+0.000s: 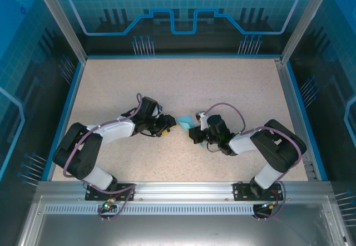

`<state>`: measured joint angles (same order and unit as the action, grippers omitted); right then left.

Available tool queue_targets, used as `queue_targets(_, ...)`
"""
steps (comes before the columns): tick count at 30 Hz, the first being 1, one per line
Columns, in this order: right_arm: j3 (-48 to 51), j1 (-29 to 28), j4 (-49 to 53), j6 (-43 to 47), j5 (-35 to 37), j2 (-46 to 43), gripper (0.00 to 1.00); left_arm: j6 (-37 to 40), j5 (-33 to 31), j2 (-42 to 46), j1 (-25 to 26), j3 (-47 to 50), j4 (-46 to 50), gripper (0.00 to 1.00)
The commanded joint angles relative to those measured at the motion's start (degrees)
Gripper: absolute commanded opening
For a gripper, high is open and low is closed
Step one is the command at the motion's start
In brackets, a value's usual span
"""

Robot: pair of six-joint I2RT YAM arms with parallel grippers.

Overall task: Fold a paper plane with a square sheet of paper (pick it up from the middle)
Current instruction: Fold the wing for the fifth time at the center of the table.

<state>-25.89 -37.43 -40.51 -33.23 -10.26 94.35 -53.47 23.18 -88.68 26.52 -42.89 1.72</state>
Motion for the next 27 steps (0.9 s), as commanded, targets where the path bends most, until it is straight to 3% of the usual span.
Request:
queue_targets(1,-2.0,1.2,-1.1,-4.5,-3.5,1.1,0.0,0.7,1.4,-1.4,1.2,1.2,-3.6,0.49)
queue_targets(19,-2.0,7.6,-4.7,-19.0,-14.1,5.3,0.0,1.8,2.0,-4.7,3.6,0.2,-10.6,0.42)
queue_targets(27,-0.6,9.1,-7.1,-21.9,-14.8,6.5,0.0,2.4,2.5,-6.8,3.9,-0.9,-12.9,0.39)
